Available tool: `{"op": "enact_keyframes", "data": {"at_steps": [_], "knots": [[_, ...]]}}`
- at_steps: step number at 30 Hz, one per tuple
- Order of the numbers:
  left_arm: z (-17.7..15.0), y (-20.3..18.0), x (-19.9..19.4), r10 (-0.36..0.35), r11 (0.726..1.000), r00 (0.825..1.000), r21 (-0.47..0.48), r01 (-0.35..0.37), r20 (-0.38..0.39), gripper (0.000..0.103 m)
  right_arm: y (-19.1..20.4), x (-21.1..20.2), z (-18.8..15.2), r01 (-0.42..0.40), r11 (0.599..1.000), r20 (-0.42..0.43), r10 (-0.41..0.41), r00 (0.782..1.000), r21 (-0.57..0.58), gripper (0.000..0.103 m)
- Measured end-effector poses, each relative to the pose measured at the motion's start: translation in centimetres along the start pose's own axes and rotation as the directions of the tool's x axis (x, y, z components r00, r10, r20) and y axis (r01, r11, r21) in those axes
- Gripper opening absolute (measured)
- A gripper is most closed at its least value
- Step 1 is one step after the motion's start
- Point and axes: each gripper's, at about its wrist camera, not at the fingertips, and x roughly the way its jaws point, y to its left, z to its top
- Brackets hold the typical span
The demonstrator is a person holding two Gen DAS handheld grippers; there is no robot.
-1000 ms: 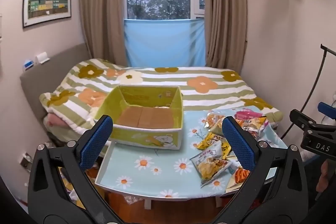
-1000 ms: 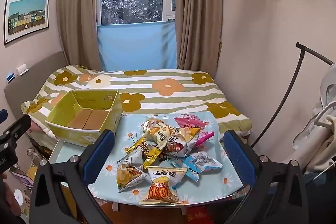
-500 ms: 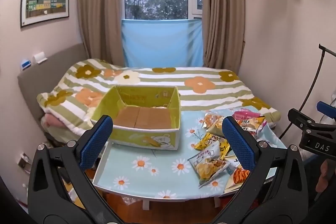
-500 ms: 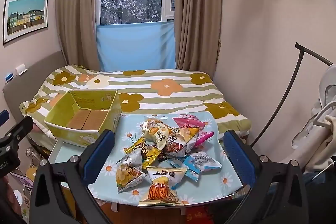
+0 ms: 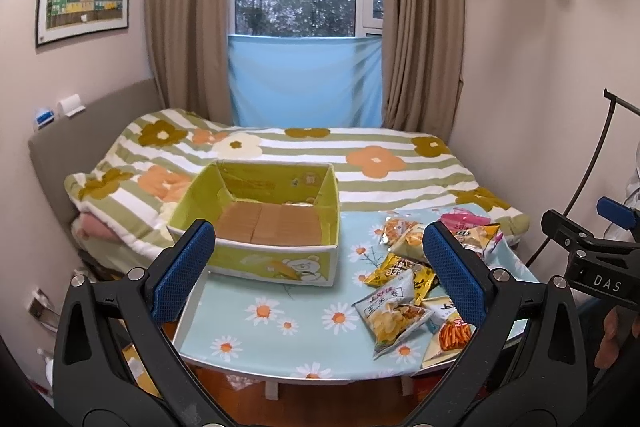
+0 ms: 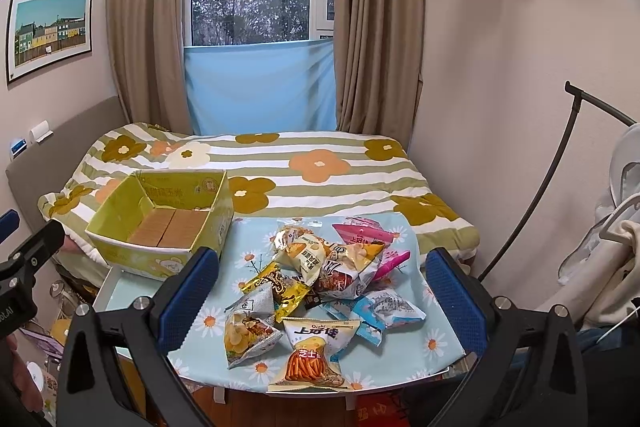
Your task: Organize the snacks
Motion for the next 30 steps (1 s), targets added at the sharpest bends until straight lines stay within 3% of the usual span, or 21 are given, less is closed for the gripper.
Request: {"op": "enact_keyframes", "data": {"at_steps": [30], "knots": [[-0.17, 0.41, 0.27, -0.006, 1.0, 1.0, -0.001, 0.006, -0.015, 0.103, 0.14, 0.21, -0.3, -0.002, 1.0, -0.014, 0.002, 1.0, 0.008, 0.103]]}}
